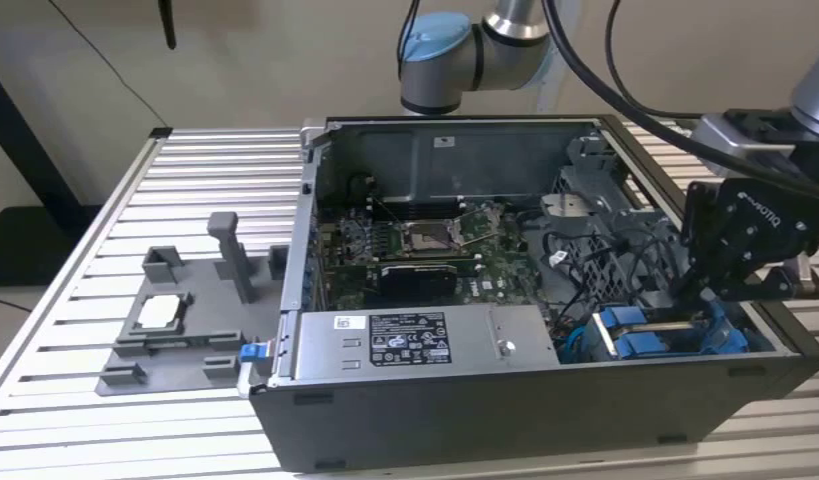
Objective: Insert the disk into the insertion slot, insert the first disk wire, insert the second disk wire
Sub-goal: 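Insert the first disk wire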
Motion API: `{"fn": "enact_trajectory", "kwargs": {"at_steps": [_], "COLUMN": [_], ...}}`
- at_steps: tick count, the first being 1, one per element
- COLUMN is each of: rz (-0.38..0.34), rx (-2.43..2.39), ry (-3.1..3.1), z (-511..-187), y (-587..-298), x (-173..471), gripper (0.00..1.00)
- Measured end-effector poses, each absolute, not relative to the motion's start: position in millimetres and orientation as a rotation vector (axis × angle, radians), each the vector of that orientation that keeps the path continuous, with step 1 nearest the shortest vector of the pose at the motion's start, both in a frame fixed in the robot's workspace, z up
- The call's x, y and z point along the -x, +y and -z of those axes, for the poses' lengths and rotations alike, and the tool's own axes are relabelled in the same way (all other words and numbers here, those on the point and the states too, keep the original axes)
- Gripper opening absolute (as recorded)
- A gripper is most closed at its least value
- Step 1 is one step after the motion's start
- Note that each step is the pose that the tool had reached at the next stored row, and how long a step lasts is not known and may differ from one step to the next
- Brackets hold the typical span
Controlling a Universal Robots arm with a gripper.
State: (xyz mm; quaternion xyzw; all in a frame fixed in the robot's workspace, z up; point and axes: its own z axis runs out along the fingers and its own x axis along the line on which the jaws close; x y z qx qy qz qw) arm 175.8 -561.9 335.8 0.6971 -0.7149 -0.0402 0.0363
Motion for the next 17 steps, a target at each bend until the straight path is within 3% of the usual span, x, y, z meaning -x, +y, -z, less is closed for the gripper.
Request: {"fn": "enact_trajectory", "kwargs": {"at_steps": [13, 17], "rz": [0.125, 0.124], "rx": [-2.141, -2.141], "ry": [-2.196, -2.196], "z": [-329.3, -332.4], "y": [-561.8, -561.9], "x": [-175.7, -175.8], "gripper": [0.19, 0.27]}}
